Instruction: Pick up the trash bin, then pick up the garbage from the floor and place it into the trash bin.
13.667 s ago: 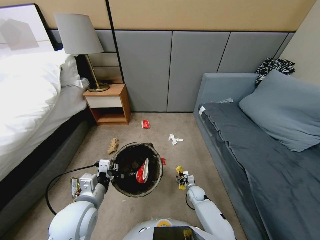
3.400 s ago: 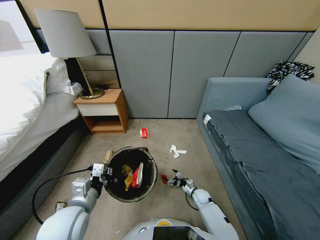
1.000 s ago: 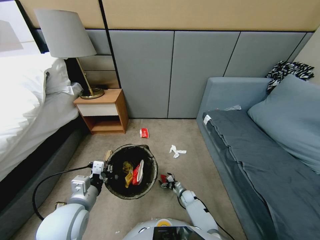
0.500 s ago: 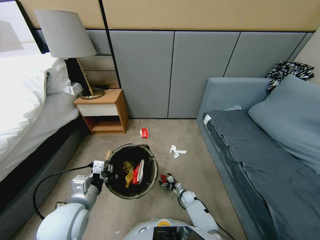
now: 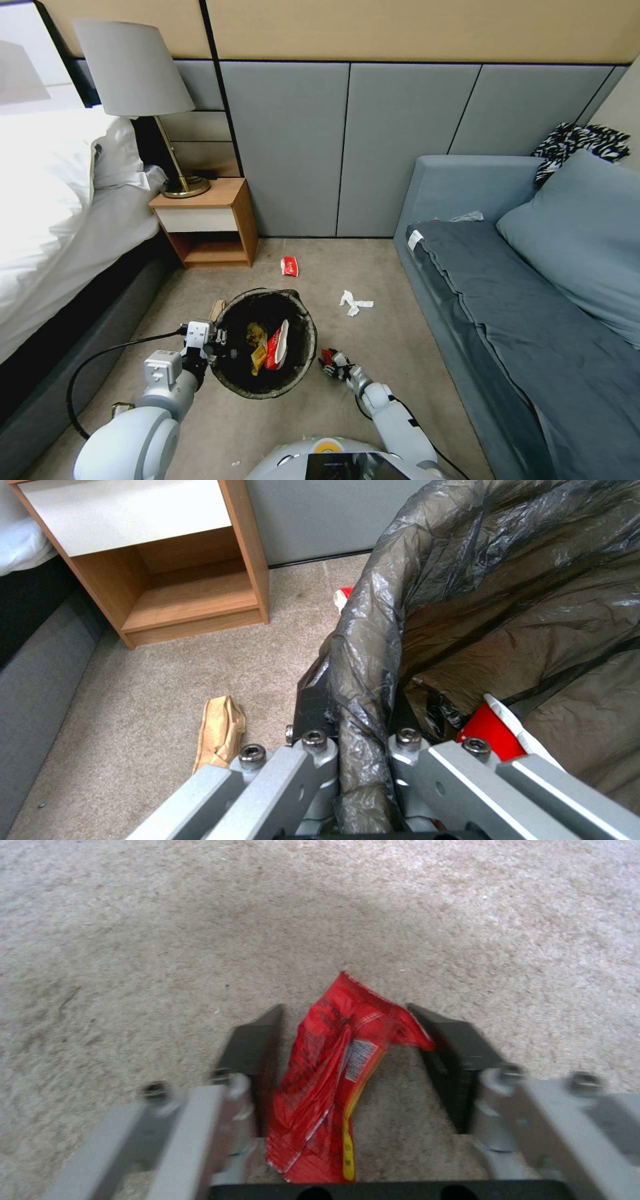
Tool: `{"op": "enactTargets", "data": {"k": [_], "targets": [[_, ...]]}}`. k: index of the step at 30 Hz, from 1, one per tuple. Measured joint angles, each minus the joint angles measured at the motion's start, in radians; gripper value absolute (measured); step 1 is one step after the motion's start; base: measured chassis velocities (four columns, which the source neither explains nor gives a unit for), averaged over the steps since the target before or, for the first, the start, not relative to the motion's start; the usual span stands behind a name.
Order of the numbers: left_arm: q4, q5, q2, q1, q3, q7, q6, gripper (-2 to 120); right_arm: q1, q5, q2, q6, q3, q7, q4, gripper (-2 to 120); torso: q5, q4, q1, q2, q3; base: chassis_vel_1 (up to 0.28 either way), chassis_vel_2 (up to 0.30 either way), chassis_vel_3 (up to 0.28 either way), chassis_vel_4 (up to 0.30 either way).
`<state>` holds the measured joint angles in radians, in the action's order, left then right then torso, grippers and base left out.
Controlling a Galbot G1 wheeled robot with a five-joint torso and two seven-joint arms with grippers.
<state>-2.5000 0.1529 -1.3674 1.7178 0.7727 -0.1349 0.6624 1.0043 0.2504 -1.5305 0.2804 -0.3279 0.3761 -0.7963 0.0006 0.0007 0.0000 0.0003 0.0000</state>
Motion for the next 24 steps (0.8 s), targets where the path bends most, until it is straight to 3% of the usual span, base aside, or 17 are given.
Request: {"op": "enactTargets", "data": {"k": [16, 24], "targets": [[0.0, -0.001, 0.001, -0.002, 0.0, 0.0, 0.0, 1, 0.021, 0.001, 0.005, -0.016, -0.004, -0.009, -0.051, 0, -0.0009, -0.0014, 0.0, 0.0, 0.0, 0.0, 0.0, 0.0, 0.0], [0.001, 0.001, 0.001, -0.004, 0.002, 0.0, 0.0, 1, 0.05, -0.022, 0.02, -0.047, -0.009, -0.009, -0.171, 0, -0.0005, -0.0011, 0.0, 0.0, 0.0, 0.0, 0.0, 0.0, 0.0]]}}
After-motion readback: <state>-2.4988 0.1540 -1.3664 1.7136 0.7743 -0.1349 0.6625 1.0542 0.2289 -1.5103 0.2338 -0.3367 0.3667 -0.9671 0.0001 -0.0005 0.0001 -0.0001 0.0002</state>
